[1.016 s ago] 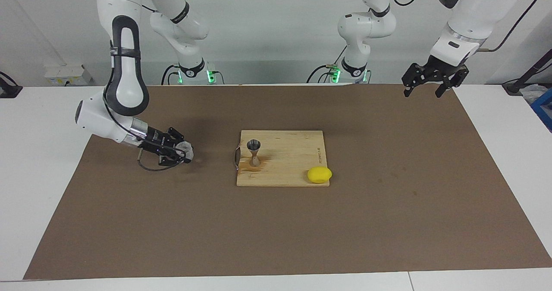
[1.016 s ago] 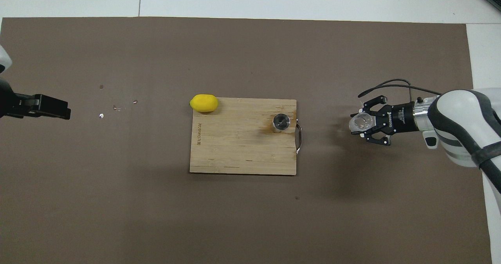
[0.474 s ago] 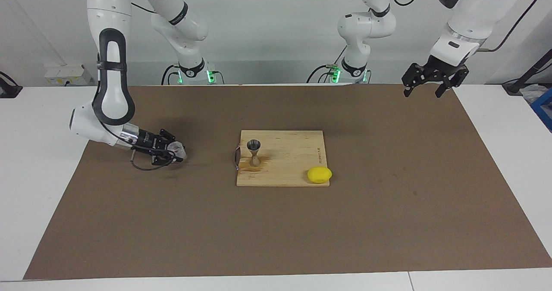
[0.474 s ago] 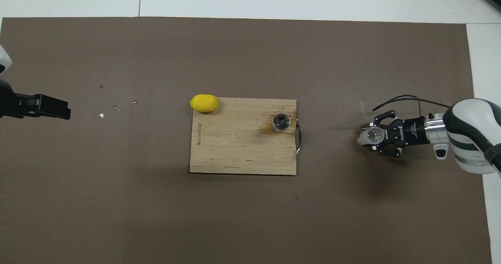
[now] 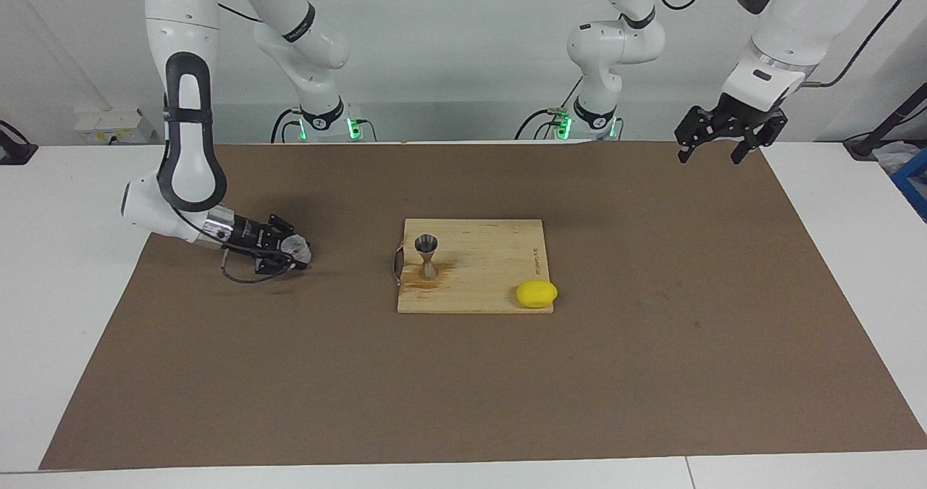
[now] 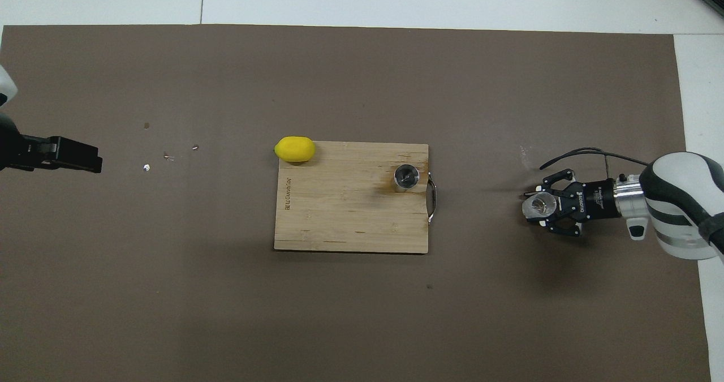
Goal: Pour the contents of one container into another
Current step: 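Lower the glass cup onto the table and open the right gripper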
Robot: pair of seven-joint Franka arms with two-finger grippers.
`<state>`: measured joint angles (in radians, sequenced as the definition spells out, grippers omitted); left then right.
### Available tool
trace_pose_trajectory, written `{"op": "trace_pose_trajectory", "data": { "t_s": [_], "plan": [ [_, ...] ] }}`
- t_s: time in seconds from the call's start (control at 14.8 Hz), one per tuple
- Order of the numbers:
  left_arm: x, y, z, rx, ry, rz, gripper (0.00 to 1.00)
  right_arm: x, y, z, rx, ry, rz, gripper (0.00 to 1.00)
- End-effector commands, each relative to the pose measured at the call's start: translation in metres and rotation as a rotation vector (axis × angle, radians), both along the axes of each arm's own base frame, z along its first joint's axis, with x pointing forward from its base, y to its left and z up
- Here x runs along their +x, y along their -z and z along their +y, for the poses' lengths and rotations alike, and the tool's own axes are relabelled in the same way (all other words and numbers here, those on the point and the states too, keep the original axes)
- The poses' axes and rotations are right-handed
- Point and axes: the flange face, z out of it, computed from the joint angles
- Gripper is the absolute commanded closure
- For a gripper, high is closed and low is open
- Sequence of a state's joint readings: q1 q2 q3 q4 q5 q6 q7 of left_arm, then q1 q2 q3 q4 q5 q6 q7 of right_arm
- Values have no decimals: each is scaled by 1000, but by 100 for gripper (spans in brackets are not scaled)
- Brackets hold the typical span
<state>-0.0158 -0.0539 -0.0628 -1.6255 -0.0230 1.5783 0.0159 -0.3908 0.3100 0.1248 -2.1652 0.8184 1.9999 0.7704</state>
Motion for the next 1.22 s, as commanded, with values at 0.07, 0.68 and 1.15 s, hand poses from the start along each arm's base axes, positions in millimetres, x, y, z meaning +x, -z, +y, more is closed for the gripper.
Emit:
{"op": "trace_pose_trajectory", "data": {
  "t_s": [0.07,0.68,1.15],
  "plan": [
    [-4,-2,3,-9,-2,0,0,-10,-6,-19,8,38,-51,0],
    [-4,-2,3,-9,-2,1,0,-12,-60,-74,-110,42,-153,0],
    [-4,-2,3,-9,-2,0,0,11,-134,-15,-362,-338,-255,0]
  ]
}}
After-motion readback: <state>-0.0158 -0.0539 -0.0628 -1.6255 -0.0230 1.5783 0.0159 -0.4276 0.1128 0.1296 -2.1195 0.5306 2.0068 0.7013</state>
